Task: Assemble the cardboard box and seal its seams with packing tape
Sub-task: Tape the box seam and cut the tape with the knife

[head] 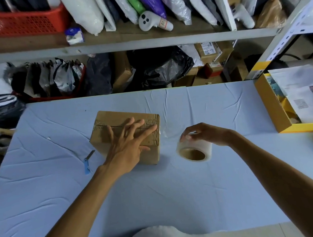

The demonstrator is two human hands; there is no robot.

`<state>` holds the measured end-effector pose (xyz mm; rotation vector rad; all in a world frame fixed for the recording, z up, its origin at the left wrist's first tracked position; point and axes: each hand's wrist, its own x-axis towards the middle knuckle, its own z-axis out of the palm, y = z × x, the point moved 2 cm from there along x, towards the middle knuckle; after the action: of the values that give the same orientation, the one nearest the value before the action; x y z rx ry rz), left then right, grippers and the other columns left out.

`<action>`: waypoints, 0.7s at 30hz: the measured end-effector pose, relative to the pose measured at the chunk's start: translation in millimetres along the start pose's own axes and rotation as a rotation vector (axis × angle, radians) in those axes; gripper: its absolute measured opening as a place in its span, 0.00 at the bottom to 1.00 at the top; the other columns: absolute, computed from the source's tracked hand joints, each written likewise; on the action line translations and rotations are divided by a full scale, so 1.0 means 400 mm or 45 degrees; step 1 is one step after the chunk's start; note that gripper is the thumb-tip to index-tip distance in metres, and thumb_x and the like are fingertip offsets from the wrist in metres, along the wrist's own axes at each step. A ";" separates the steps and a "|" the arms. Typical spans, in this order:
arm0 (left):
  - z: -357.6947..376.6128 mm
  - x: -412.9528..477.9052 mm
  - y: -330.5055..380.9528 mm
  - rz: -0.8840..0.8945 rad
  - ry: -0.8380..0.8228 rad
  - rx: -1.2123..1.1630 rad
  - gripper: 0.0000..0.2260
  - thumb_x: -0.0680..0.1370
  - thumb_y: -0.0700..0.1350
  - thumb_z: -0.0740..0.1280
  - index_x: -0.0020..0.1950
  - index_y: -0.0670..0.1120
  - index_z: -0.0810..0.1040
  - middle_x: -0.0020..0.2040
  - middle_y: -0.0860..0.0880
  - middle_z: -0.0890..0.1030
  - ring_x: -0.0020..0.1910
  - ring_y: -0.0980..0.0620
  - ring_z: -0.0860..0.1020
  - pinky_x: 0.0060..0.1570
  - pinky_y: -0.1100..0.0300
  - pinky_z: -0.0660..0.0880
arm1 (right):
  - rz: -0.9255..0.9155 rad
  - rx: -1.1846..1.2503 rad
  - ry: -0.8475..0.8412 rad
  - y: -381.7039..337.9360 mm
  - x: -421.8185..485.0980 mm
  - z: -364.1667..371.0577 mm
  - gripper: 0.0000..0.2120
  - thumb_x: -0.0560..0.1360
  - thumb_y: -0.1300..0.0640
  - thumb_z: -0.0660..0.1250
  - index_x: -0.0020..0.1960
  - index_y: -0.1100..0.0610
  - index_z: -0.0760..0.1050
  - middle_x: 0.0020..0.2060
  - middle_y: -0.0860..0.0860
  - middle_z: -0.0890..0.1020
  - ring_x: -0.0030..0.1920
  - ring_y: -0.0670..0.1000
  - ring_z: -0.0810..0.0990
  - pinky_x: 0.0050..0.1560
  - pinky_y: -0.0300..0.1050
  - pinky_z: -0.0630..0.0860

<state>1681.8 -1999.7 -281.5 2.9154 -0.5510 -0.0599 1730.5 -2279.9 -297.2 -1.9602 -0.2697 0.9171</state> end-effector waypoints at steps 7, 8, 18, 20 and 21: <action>0.003 -0.009 0.000 0.011 0.028 -0.007 0.36 0.78 0.51 0.64 0.72 0.70 0.41 0.78 0.52 0.54 0.78 0.48 0.45 0.68 0.28 0.39 | 0.107 0.103 0.178 0.004 0.011 0.014 0.07 0.76 0.59 0.68 0.43 0.50 0.82 0.37 0.41 0.83 0.39 0.37 0.80 0.40 0.29 0.70; 0.003 -0.009 0.000 0.012 0.024 -0.008 0.36 0.78 0.51 0.64 0.72 0.70 0.41 0.78 0.52 0.54 0.78 0.48 0.45 0.68 0.30 0.38 | 0.129 0.114 0.225 0.003 0.015 0.012 0.08 0.75 0.58 0.69 0.40 0.48 0.82 0.34 0.41 0.83 0.35 0.37 0.79 0.37 0.29 0.70; -0.013 0.003 0.006 -0.001 -0.012 -0.191 0.38 0.77 0.52 0.65 0.72 0.68 0.38 0.78 0.53 0.53 0.78 0.50 0.43 0.69 0.30 0.37 | 0.160 0.032 0.321 -0.006 0.021 0.015 0.10 0.73 0.56 0.73 0.34 0.46 0.83 0.32 0.43 0.82 0.36 0.45 0.77 0.38 0.39 0.69; -0.030 0.000 0.001 0.005 0.017 -0.327 0.42 0.75 0.53 0.68 0.72 0.68 0.38 0.78 0.53 0.53 0.78 0.52 0.43 0.71 0.32 0.42 | 0.146 0.033 0.297 -0.010 0.021 0.018 0.11 0.73 0.58 0.72 0.34 0.46 0.83 0.32 0.41 0.82 0.35 0.41 0.78 0.40 0.37 0.69; -0.039 -0.002 -0.004 0.017 0.041 -0.355 0.42 0.74 0.55 0.69 0.73 0.68 0.39 0.78 0.53 0.53 0.78 0.53 0.44 0.72 0.34 0.45 | 0.143 0.024 0.287 -0.011 0.022 0.019 0.11 0.73 0.58 0.72 0.34 0.46 0.83 0.33 0.41 0.83 0.35 0.40 0.78 0.41 0.37 0.70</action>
<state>1682.7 -1995.1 -266.3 2.6369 -0.5111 -0.0812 1731.9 -2267.8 -300.1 -2.0562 -0.0213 0.7574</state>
